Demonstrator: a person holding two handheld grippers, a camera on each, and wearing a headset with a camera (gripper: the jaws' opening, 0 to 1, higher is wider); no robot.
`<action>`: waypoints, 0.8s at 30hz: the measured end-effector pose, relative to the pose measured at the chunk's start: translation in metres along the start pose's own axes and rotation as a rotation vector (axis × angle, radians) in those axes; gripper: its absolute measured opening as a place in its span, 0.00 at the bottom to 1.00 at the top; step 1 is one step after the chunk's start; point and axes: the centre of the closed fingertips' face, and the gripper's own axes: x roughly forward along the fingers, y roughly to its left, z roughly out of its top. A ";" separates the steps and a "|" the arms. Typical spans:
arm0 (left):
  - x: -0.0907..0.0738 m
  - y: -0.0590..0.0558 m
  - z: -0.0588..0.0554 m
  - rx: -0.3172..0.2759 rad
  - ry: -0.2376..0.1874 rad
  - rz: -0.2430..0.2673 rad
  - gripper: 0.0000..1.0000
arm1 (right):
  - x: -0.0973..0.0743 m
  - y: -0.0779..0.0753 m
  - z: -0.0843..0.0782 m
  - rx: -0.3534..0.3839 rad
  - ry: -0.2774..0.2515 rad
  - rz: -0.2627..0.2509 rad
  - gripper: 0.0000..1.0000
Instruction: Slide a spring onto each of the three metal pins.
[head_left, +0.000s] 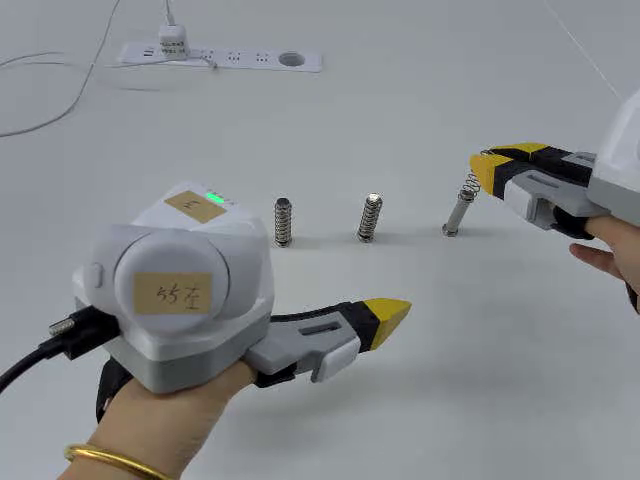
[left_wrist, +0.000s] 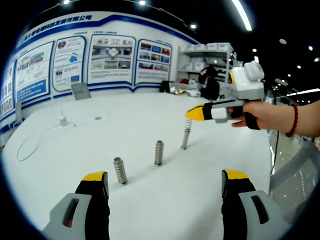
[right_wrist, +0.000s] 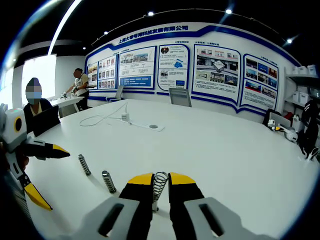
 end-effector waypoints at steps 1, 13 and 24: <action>0.000 0.000 0.001 0.002 -0.005 0.003 0.94 | 0.000 0.000 0.000 -0.009 0.001 -0.003 0.12; 0.000 0.001 0.002 0.006 -0.010 0.006 0.93 | 0.000 0.006 -0.008 -0.084 0.028 -0.013 0.12; 0.000 0.002 0.002 0.004 -0.007 0.011 0.92 | 0.002 0.011 -0.024 -0.121 0.069 -0.015 0.12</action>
